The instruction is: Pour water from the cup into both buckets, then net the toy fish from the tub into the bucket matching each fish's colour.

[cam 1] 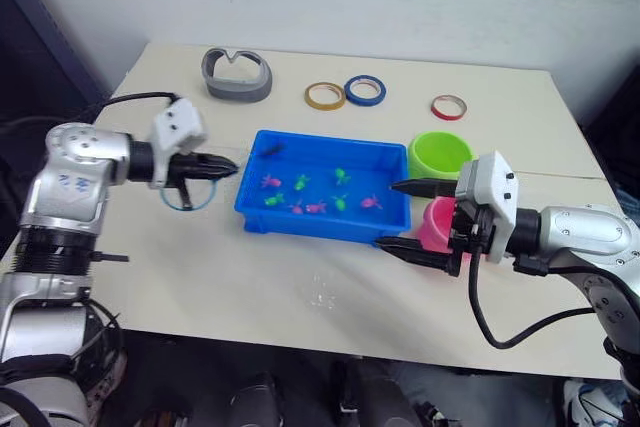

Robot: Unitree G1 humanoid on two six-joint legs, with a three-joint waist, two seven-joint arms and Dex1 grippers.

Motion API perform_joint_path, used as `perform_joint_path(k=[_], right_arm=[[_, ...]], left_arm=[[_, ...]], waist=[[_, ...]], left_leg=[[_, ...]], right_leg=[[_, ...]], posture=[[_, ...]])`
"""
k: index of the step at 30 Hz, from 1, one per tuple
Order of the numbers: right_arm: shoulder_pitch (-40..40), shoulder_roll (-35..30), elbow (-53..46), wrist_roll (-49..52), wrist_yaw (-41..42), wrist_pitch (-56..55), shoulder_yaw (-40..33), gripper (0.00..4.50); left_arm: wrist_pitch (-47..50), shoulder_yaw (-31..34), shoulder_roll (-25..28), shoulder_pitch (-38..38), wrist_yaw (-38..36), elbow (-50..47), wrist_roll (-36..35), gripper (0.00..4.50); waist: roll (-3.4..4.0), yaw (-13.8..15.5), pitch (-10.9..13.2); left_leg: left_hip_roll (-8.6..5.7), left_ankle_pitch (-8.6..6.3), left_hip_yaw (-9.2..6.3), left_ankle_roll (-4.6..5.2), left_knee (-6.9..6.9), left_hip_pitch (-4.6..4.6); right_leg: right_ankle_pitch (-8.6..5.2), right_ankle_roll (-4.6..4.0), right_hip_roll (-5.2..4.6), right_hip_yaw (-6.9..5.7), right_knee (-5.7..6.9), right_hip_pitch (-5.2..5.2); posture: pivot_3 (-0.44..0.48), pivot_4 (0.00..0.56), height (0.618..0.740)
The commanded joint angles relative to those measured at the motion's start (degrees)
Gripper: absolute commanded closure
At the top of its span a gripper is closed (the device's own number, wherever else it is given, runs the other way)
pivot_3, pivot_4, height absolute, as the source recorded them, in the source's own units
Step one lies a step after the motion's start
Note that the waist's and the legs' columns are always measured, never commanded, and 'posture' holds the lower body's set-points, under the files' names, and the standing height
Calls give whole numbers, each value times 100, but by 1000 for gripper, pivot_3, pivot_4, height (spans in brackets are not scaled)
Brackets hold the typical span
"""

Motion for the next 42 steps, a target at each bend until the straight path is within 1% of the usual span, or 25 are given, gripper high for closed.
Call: perform_joint_path(k=[1,8,13,20,26,33,35,36,39,41,42], right_arm=[[-173,-34,-11,259,-96,304,-142,0],[-228,-146,49,330,-178,604,-259,0],[-283,-206,72,408,-191,817,-257,0],[-280,-273,-27,615,-218,1086,-300,0],[-228,-301,-104,661,-243,1169,-303,0],[-238,-310,-128,690,-266,1206,-335,0],[-247,-312,-128,692,-267,1202,-347,552],[-251,-310,-130,688,-269,1198,-345,907],[-259,-307,-141,683,-258,1173,-343,2366],[-272,-304,-147,686,-250,1162,-341,3122],[-282,-303,-151,688,-248,1160,-337,3629]], left_arm=[[166,-255,-200,-140,-267,-564,-203,4468],[163,-768,-783,-356,-663,-965,-363,4468],[44,-1019,-1058,-540,-943,-1107,-405,4468],[-215,-1201,-1421,-839,-1135,-917,-380,4468],[-366,-1252,-1548,-966,-1215,-746,-331,4468],[-476,-1244,-1533,-1039,-1280,-553,-310,4468],[-510,-1238,-1523,-1064,-1276,-484,-293,4500],[-523,-1234,-1520,-1070,-1275,-463,-288,4500],[-512,-1225,-1520,-1079,-1269,-460,-300,4500],[-504,-1226,-1521,-1080,-1268,-465,-308,4500],[-513,-1229,-1522,-1078,-1267,-463,-306,4500]], waist=[[0,-8,0],[2,13,1],[5,12,3],[8,20,5],[10,17,6],[10,23,6],[10,24,6],[11,24,6],[11,23,6],[11,25,6],[11,25,6]], left_leg=[[0,1,0,-2,2,1],[-1,4,0,-4,2,4],[-1,4,1,-5,2,4],[-1,4,1,-4,2,4],[-1,4,1,-4,2,4],[-1,4,1,-4,2,4],[-1,4,1,-4,1,4],[-1,4,1,-4,1,4],[-1,4,1,-4,1,4],[-1,4,1,-4,1,4],[-1,4,1,-4,1,4]], right_leg=[[0,0,1,1,4,-1],[0,0,3,8,8,-1],[0,0,5,10,7,-1],[0,0,6,12,6,-1],[0,0,7,14,6,-1],[-1,0,7,14,5,-1],[-1,0,7,14,5,-1],[-1,0,7,14,5,-1],[-1,0,7,14,5,-1],[-1,0,7,14,5,-1],[-1,0,7,14,4,-1]], posture=[[0,150,693],[0,150,693],[0,150,693],[0,150,693],[0,150,693],[0,150,693],[0,150,693],[0,150,693],[0,150,693],[0,150,693],[0,150,693]])
